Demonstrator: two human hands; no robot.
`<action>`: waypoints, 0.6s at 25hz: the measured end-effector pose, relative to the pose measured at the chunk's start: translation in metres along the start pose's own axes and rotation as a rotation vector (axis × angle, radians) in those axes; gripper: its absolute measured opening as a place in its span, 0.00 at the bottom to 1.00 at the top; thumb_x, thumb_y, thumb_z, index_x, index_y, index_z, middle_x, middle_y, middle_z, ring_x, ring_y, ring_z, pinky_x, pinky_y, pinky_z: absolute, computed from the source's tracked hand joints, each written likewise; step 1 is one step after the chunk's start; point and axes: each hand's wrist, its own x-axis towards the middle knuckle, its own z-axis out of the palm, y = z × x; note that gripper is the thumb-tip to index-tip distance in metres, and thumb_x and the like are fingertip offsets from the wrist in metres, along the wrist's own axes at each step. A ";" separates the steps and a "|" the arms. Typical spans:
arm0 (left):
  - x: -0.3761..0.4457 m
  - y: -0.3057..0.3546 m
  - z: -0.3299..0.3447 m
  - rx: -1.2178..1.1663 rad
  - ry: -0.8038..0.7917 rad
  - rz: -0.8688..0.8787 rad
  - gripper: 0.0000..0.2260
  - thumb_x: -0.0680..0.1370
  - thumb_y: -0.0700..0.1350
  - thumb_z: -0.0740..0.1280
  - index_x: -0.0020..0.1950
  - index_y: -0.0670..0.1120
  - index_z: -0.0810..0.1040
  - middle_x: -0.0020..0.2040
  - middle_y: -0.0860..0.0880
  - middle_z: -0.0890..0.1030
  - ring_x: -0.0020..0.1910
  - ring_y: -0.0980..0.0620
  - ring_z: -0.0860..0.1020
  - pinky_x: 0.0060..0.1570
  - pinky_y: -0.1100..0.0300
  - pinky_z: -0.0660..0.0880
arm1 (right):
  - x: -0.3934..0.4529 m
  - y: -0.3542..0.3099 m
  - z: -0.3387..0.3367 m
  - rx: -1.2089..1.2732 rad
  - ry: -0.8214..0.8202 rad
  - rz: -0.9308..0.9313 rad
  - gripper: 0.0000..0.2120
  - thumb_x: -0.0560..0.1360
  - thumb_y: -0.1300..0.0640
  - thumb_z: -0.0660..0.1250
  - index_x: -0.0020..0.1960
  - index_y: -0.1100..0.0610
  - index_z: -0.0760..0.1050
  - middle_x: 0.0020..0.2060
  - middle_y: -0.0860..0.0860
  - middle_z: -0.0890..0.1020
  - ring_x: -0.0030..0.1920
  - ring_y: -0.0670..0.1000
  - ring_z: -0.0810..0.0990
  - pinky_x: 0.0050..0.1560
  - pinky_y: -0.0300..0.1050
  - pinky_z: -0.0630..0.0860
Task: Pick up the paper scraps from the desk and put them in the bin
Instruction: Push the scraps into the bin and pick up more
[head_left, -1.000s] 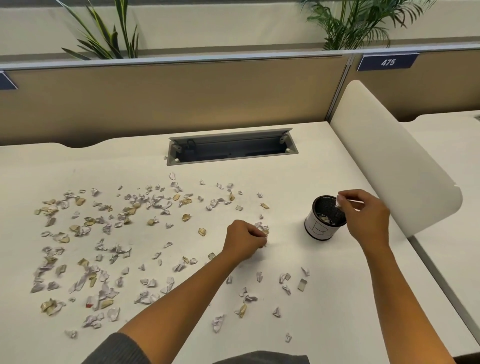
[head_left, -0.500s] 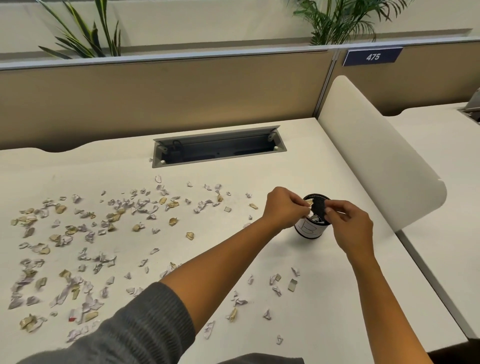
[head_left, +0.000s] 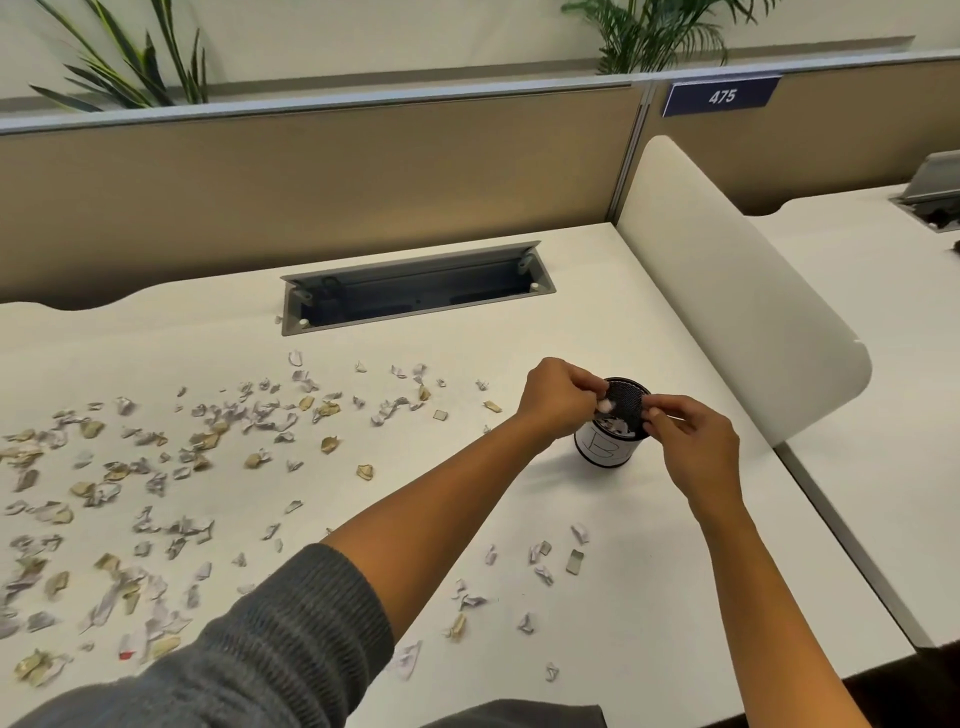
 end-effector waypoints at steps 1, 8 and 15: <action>-0.001 0.000 -0.002 -0.016 0.002 0.002 0.11 0.73 0.32 0.66 0.49 0.40 0.85 0.48 0.43 0.85 0.49 0.46 0.84 0.50 0.53 0.82 | 0.001 -0.001 0.001 0.007 0.004 0.000 0.10 0.76 0.61 0.68 0.47 0.47 0.84 0.41 0.45 0.87 0.44 0.45 0.86 0.55 0.47 0.81; -0.011 -0.025 -0.034 -0.073 0.073 -0.007 0.14 0.74 0.31 0.60 0.47 0.42 0.84 0.44 0.45 0.84 0.46 0.47 0.83 0.49 0.52 0.83 | 0.000 -0.005 0.002 0.037 0.002 -0.022 0.12 0.76 0.63 0.66 0.48 0.48 0.84 0.42 0.45 0.87 0.45 0.44 0.86 0.54 0.42 0.79; -0.030 -0.081 -0.065 0.212 -0.019 -0.061 0.12 0.75 0.35 0.63 0.51 0.44 0.84 0.51 0.47 0.85 0.47 0.51 0.80 0.51 0.59 0.77 | -0.020 -0.007 0.016 0.048 -0.162 -0.109 0.11 0.77 0.63 0.67 0.49 0.49 0.84 0.42 0.45 0.87 0.46 0.43 0.86 0.50 0.32 0.78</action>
